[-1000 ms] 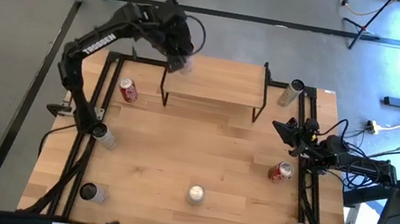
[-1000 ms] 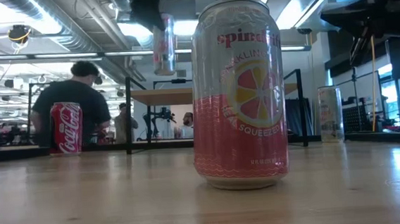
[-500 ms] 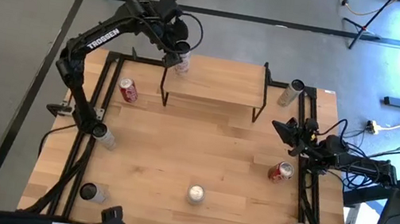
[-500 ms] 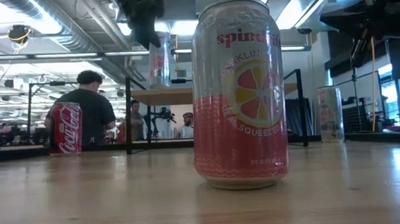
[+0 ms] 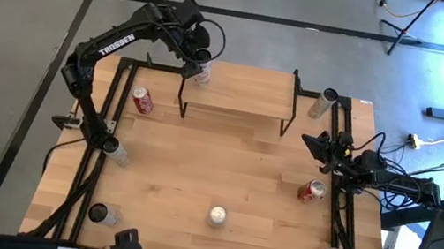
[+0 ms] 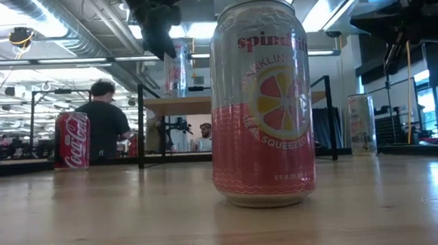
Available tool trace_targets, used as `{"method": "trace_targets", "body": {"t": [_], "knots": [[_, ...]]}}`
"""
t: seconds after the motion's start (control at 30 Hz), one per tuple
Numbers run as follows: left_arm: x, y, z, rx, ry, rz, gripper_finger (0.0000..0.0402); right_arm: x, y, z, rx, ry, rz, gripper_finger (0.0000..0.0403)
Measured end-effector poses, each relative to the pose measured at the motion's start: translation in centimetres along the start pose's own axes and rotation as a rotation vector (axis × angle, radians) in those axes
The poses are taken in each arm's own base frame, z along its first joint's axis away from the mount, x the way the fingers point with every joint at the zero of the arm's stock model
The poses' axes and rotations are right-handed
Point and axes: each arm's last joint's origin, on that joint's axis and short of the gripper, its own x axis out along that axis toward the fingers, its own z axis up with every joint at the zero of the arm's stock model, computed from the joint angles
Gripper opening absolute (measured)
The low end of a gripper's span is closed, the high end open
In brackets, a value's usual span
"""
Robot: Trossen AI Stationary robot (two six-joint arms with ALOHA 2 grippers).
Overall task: Place canned beverage on shelf
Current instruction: Put the white soda can on the shelf
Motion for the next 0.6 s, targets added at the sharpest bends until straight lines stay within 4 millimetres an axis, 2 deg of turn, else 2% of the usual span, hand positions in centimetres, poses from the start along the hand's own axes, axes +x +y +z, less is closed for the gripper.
{"method": "trace_targets", "body": {"t": [0.27, 0.4, 0.6], "knots": [[-1.3, 0.0, 0.6, 0.002, -0.024, 0.043, 0.0268, 0.0, 0.0, 0.0, -0.001, 0.003, -0.003, 0.0001], [-2.2, 0.0, 0.9, 0.007, -0.057, 0.048, 0.0273, 0.0, 0.0, 0.0, -0.001, 0.002, -0.003, 0.0001], [-2.2, -0.2, 1.0, 0.011, -0.057, 0.045, 0.0274, 0.0, 0.0, 0.0, -0.001, 0.002, -0.003, 0.0001]]}}
